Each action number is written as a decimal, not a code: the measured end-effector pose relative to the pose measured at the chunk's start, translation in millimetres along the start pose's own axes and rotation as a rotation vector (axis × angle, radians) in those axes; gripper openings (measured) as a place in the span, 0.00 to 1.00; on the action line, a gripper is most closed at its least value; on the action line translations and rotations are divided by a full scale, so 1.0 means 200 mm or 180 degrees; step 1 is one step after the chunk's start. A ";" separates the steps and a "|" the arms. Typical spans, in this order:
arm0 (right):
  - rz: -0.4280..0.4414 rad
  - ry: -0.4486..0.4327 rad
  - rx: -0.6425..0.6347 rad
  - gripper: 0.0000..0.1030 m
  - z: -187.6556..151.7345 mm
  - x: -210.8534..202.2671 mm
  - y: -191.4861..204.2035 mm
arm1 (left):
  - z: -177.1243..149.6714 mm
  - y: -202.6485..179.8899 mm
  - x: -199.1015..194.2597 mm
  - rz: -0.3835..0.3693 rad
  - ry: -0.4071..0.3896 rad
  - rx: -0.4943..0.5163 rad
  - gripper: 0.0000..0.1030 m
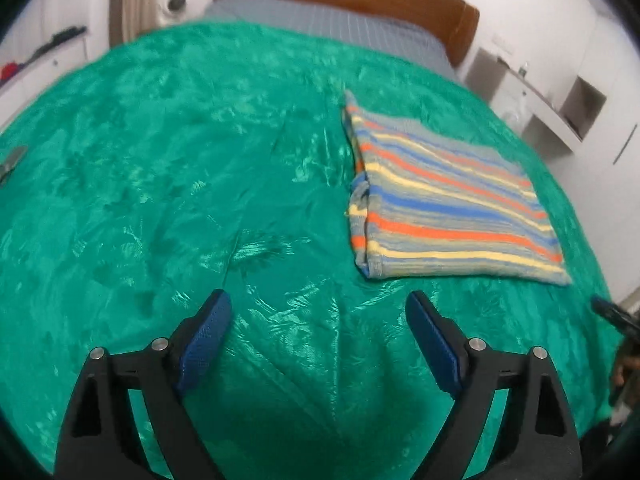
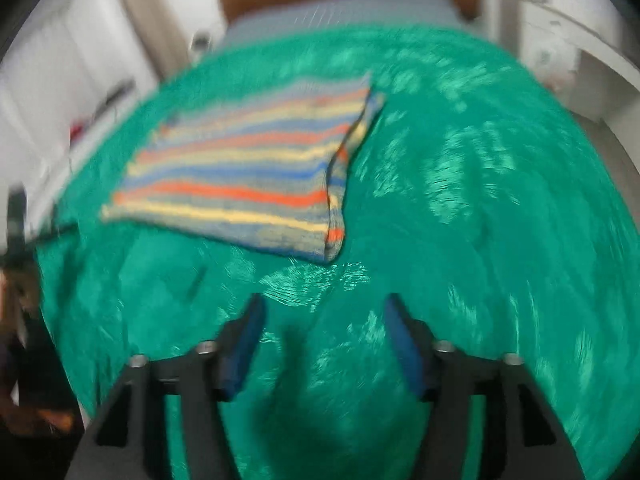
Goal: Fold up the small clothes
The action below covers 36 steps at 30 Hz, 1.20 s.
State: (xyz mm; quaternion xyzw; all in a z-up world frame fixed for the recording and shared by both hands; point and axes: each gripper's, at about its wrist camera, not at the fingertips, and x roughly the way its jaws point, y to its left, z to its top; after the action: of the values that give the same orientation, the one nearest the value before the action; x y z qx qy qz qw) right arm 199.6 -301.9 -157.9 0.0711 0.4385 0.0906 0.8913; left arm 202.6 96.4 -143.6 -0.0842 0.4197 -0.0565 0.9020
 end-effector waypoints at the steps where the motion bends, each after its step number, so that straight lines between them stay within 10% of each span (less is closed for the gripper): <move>1: -0.0034 -0.0114 0.0052 0.66 -0.04 0.00 0.00 | -0.01 -0.02 0.02 0.0080 -0.0073 0.0040 0.88; 9: -0.0285 -0.0454 0.0076 0.75 -0.22 0.12 0.02 | -0.18 -0.10 0.14 0.0456 -0.0381 0.0548 0.95; 36: -0.0045 -0.0659 0.0192 0.78 -0.26 0.16 -0.01 | -0.19 -0.05 0.16 0.0249 -0.0443 0.0420 0.96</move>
State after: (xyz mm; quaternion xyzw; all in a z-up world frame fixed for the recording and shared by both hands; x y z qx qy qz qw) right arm 177.3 -295.0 -215.1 0.1038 0.3470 0.0633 0.9299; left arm 194.8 77.3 -189.6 -0.0119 0.3544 -0.0428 0.9341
